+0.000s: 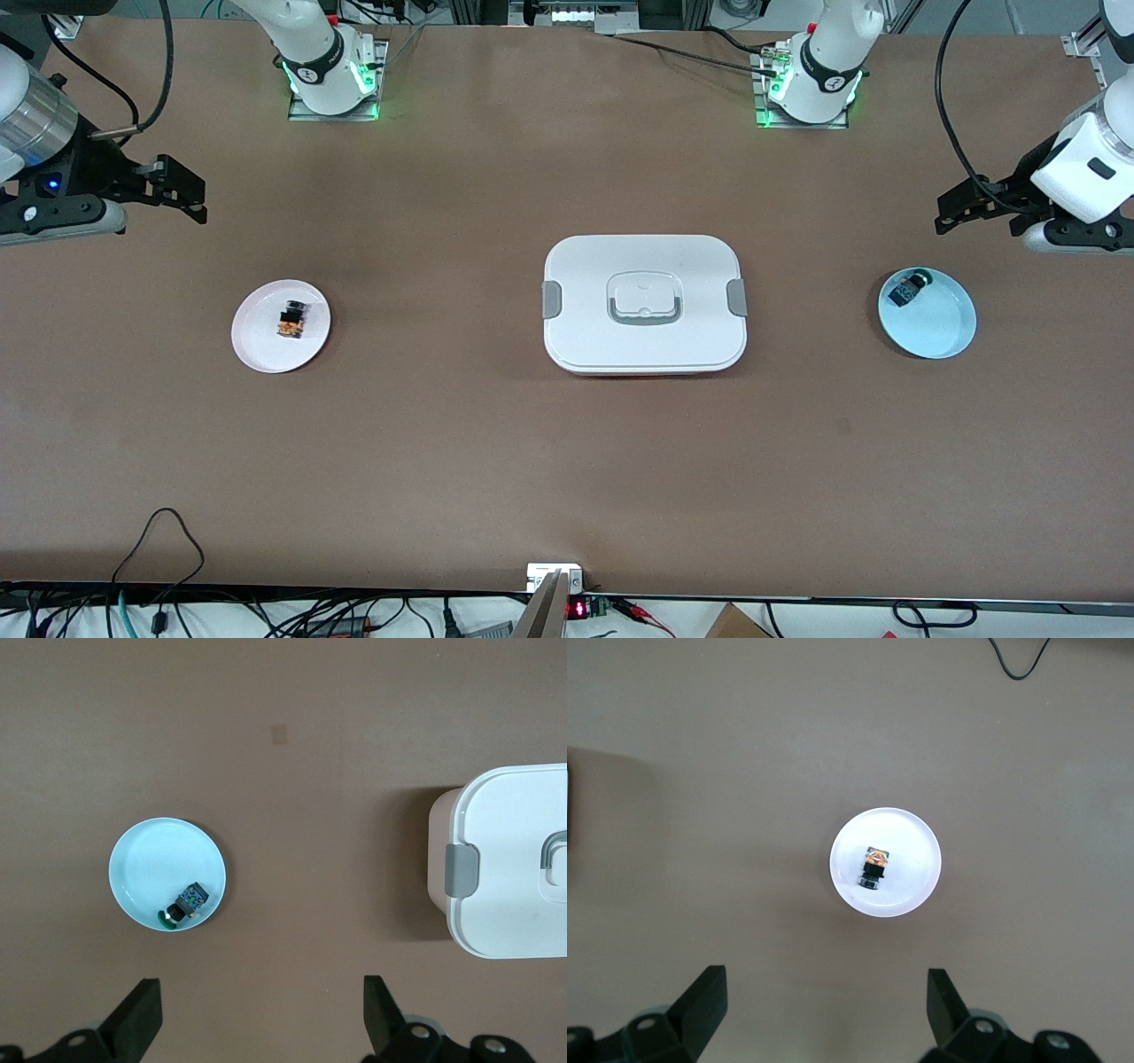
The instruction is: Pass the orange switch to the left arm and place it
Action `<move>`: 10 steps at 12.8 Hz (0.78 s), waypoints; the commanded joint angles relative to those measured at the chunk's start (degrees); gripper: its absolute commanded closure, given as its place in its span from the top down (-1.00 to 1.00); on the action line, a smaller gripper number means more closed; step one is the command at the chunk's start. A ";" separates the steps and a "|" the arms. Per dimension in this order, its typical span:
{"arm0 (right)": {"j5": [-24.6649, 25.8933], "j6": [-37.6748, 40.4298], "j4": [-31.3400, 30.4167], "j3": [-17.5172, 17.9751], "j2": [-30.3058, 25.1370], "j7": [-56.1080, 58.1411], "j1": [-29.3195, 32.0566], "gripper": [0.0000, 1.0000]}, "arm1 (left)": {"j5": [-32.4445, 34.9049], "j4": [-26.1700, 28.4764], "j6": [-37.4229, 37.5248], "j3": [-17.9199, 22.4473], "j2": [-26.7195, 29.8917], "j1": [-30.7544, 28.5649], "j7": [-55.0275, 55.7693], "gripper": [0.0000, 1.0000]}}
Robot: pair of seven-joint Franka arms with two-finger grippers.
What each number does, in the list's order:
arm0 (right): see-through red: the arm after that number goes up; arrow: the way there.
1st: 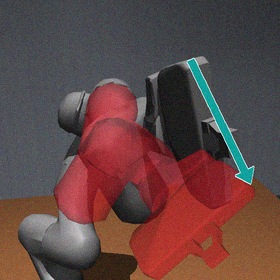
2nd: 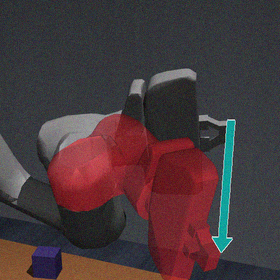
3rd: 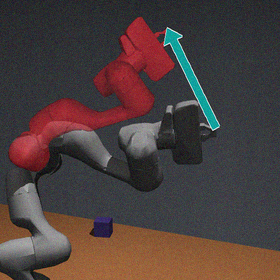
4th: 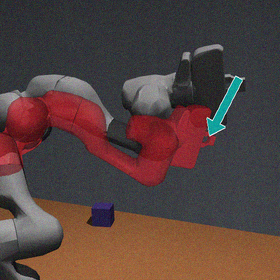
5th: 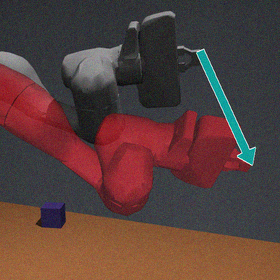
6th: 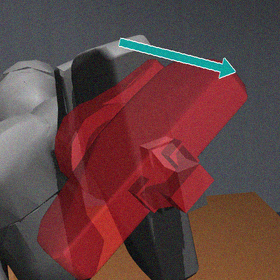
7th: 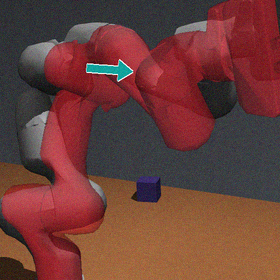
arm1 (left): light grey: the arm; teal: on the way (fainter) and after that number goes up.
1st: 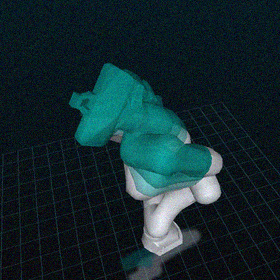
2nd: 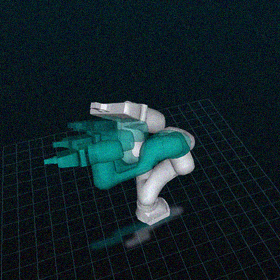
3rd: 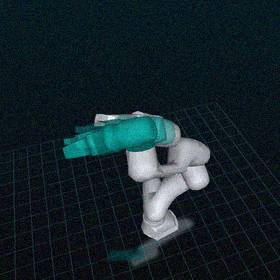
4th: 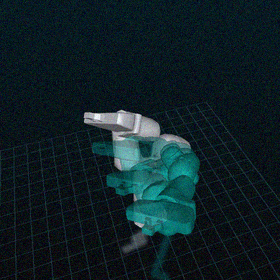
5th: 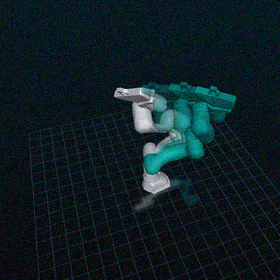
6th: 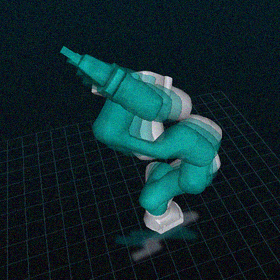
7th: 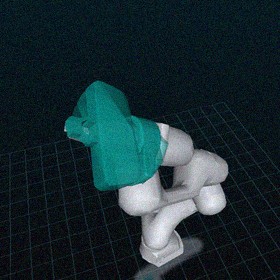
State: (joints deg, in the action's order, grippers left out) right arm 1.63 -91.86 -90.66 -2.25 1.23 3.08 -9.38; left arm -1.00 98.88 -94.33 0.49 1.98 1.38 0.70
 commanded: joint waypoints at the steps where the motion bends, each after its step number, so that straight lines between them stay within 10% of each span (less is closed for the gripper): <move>1: 0.30 1.59 1.54 -0.04 0.35 5.76 -0.81 1.00 | -0.15 -1.76 1.35 -0.32 -0.74 -0.33 -0.70 1.00; 10: -0.14 3.18 -0.56 -0.21 3.16 36.90 -0.37 1.00 | -0.15 -1.76 1.34 -0.41 -0.74 -0.24 -0.70 1.00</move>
State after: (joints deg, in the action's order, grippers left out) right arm 1.67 -89.40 -90.97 -2.42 4.09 36.31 -9.92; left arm -1.00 98.84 -94.31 0.42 1.95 1.39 0.70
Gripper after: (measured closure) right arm 0.000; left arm 0.000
